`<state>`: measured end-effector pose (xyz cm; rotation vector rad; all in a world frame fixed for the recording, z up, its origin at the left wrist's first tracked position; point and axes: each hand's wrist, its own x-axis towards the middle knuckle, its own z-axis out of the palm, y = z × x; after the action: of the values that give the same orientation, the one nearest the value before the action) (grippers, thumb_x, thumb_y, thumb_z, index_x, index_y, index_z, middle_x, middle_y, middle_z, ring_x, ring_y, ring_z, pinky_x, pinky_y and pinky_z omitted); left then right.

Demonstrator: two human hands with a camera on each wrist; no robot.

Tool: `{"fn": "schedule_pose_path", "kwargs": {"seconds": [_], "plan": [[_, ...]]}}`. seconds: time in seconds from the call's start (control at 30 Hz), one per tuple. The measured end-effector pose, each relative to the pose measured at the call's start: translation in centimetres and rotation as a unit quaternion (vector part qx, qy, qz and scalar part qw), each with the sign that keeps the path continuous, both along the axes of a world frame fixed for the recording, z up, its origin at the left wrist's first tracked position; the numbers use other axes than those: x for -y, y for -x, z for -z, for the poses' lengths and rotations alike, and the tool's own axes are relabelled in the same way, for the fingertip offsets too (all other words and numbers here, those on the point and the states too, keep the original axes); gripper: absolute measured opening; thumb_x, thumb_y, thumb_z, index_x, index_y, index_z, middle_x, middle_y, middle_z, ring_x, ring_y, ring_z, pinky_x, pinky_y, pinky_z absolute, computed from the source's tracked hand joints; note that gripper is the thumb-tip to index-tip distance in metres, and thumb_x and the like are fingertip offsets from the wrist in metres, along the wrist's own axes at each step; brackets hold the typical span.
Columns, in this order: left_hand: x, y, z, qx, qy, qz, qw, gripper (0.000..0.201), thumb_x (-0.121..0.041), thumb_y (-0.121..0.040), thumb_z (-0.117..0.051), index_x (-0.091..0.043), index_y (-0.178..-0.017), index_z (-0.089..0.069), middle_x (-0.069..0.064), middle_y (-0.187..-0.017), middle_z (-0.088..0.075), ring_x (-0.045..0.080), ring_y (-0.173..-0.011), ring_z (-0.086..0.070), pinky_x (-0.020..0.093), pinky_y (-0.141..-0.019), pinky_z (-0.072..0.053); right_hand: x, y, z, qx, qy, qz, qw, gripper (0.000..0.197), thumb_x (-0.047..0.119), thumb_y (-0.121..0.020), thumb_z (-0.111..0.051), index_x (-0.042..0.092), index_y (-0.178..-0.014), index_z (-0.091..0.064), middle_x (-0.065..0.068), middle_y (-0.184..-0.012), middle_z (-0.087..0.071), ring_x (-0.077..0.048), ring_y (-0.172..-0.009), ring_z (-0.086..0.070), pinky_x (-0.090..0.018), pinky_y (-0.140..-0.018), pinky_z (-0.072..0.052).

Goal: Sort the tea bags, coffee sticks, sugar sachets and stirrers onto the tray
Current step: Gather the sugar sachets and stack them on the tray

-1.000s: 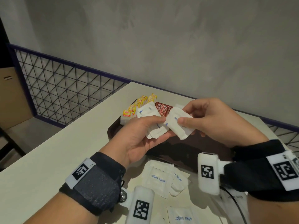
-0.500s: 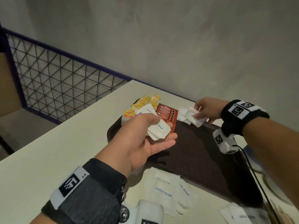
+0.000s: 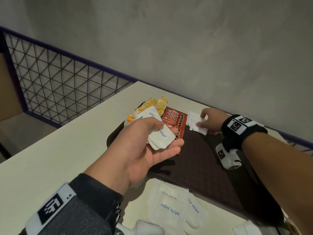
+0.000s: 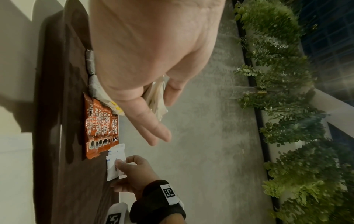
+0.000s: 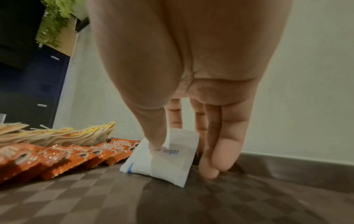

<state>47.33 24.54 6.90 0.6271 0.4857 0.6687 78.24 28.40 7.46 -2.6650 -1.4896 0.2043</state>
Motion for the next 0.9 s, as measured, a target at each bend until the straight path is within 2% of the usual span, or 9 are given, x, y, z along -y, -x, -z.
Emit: {"fn": "schedule_pose_path", "kwargs": {"seconds": [0.13, 0.2, 0.27, 0.37, 0.43, 0.53, 0.73, 0.83, 0.9], "plan": [[0.1, -0.1, 0.0, -0.004, 0.0, -0.002, 1.0, 0.028, -0.008, -0.101, -0.051, -0.015, -0.127, -0.056, 0.021, -0.101, -0.079, 0.041, -0.088, -0.078, 0.041, -0.063, -0.066, 0.5, 0.2, -0.1, -0.042, -0.001, 0.033, 0.999, 0.053, 0.044, -0.086, -0.077, 0.009, -0.114, -0.048, -0.015, -0.092, -0.072, -0.034, -0.075, -0.076, -0.045, -0.076, -0.064], [0.2, -0.2, 0.1, -0.004, -0.002, -0.001, 1.0, 0.03, -0.008, -0.101, -0.051, -0.015, -0.13, -0.056, 0.021, -0.101, -0.079, 0.04, -0.088, -0.078, 0.041, -0.064, -0.066, 0.6, 0.5, 0.1, -0.064, 0.006, 0.045, 0.997, 0.065, 0.045, -0.079, -0.084, 0.013, -0.117, -0.042, -0.012, -0.1, -0.068, -0.031, -0.078, -0.076, -0.047, -0.079, -0.063], [0.3, -0.2, 0.2, -0.002, 0.0, -0.002, 1.0, 0.034, -0.008, -0.101, -0.052, -0.015, -0.134, -0.054, 0.022, -0.102, -0.079, 0.041, -0.088, -0.078, 0.041, -0.062, -0.066, 0.5, 0.7, 0.3, -0.057, 0.009, 0.055, 0.997, 0.071, 0.042, -0.077, -0.087, 0.014, -0.12, -0.038, -0.01, -0.102, -0.068, -0.027, -0.079, -0.076, -0.043, -0.077, -0.063], [0.3, -0.3, 0.1, 0.004, 0.009, -0.011, 1.0, 0.036, -0.006, -0.1, -0.053, -0.015, -0.135, -0.054, 0.025, -0.103, -0.078, 0.043, -0.088, -0.078, 0.041, -0.06, -0.065, 0.0, 1.1, 0.5, -0.03, 0.0, 0.058, 0.998, 0.068, 0.033, -0.078, -0.087, 0.008, -0.124, -0.043, -0.01, -0.095, -0.072, -0.025, -0.076, -0.076, -0.04, -0.075, -0.063], [0.2, -0.4, 0.0, 0.016, 0.027, -0.029, 0.999, 0.035, -0.005, -0.099, -0.055, -0.013, -0.133, -0.055, 0.027, -0.104, -0.077, 0.044, -0.089, -0.077, 0.044, -0.061, -0.066, -0.4, 1.4, 0.4, -0.033, -0.016, 0.063, 0.997, 0.063, 0.028, -0.079, -0.086, 0.008, -0.122, -0.044, -0.009, -0.094, -0.072, -0.024, -0.073, -0.075, -0.036, -0.069, -0.062], [0.1, -0.6, 0.2, 0.036, 0.045, -0.051, 0.997, 0.034, -0.007, -0.098, -0.059, -0.009, -0.132, -0.059, 0.026, -0.108, -0.076, 0.045, -0.095, -0.076, 0.05, -0.066, -0.065, -1.0, 1.7, 0.6, -0.052, -0.033, 0.07, 0.996, 0.061, 0.023, -0.08, -0.086, 0.008, -0.121, -0.044, -0.011, -0.096, -0.072, -0.026, -0.077, -0.076, -0.042, -0.077, -0.063], [-0.2, -0.7, 0.6, 0.061, 0.048, -0.076, 0.994, 0.037, -0.012, -0.098, -0.056, -0.009, -0.135, -0.059, 0.024, -0.12, -0.073, 0.046, -0.103, -0.074, 0.062, -0.082, -0.061, -1.6, 2.3, 0.9, -0.007, -0.017, 0.07, 0.997, 0.063, 0.028, -0.08, -0.085, 0.005, -0.124, -0.045, -0.013, -0.101, -0.072, -0.029, -0.087, -0.074, -0.045, -0.084, -0.061], [0.0, -0.7, 0.5, 0.049, 0.036, -0.067, 0.996, 0.033, -0.011, -0.1, -0.055, -0.009, -0.132, -0.06, 0.025, -0.115, -0.074, 0.047, -0.098, -0.075, 0.06, -0.081, -0.062, -1.5, 2.6, 0.7, 0.011, -0.006, 0.08, 0.997, 0.073, 0.031, -0.08, -0.084, 0.004, -0.132, -0.041, -0.014, -0.108, -0.068, -0.03, -0.095, -0.07, -0.041, -0.083, -0.06], [0.1, -0.5, 0.4, 0.02, 0.012, -0.036, 0.999, 0.03, -0.013, -0.101, -0.054, -0.008, -0.13, -0.059, 0.027, -0.109, -0.076, 0.046, -0.094, -0.076, 0.051, -0.073, -0.065, -0.6, 2.9, -0.3, 0.001, -0.011, 0.083, 0.997, 0.078, 0.035, -0.082, -0.082, 0.005, -0.138, -0.036, -0.014, -0.11, -0.064, -0.031, -0.095, -0.069, -0.04, -0.079, -0.059]]}}
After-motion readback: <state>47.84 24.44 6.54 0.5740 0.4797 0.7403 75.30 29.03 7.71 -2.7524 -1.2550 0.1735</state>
